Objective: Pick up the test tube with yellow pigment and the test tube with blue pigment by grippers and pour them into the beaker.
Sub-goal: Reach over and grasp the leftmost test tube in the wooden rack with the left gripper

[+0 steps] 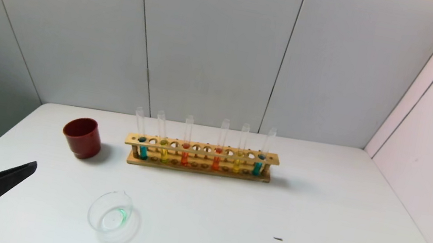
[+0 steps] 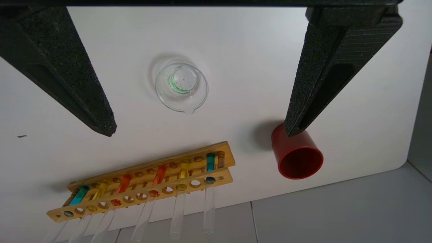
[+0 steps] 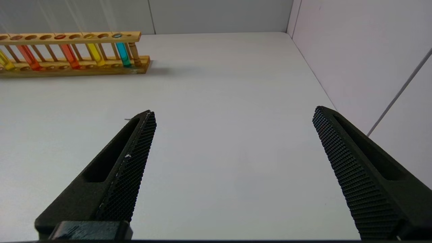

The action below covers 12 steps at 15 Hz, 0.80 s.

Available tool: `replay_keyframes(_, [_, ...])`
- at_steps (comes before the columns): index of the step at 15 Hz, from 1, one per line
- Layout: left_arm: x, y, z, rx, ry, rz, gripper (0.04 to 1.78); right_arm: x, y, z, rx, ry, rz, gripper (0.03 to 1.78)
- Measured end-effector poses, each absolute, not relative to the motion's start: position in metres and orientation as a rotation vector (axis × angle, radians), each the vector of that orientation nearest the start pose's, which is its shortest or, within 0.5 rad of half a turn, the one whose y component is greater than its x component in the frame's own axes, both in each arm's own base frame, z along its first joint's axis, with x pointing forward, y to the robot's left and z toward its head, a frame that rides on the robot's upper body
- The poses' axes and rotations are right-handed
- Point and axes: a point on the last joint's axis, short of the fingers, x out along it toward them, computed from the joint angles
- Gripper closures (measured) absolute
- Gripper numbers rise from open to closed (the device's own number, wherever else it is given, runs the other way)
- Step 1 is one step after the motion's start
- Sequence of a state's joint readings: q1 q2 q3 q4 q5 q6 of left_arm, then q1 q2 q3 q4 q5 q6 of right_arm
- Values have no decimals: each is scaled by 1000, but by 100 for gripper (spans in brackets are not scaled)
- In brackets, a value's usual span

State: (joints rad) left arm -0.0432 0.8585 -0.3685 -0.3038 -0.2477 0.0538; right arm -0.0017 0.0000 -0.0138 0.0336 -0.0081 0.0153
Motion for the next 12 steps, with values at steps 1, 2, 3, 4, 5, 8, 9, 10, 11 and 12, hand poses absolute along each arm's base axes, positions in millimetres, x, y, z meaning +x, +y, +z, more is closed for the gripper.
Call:
replay_keyframes(1, [107,-12,194,34,190,-310,7,-24,0,76,15,20,-10,11])
replay_keyframes(2, [118,-14,195,33,202,-325,7,-24,0,76,15,20,-10,11])
replay_keyframes(3, [130,-17,194,34,218,-334,7,-24,0,76,15,20,-10,11])
replay_keyframes(4, [143,-19,193,35,229,-340,7,-24,0,76,15,20,-10,11])
replay_keyframes(5, [155,-22,191,37,239,-341,7,-24,0,76,15,20,-10,11])
replay_keyframes(8, [191,-32,179,47,245,-321,7,-24,0,76,15,20,-10,11])
replay_keyframes(9, [201,-37,174,52,241,-317,7,-24,0,76,15,20,-10,11])
replay_keyframes(10, [209,-42,170,56,242,-316,7,-24,0,76,15,20,-10,11])
replay_keyframes(11, [217,-47,166,60,242,-318,7,-24,0,76,15,20,-10,11])
replay_keyframes(12, [224,-51,162,61,245,-319,7,-24,0,76,15,20,-10,11])
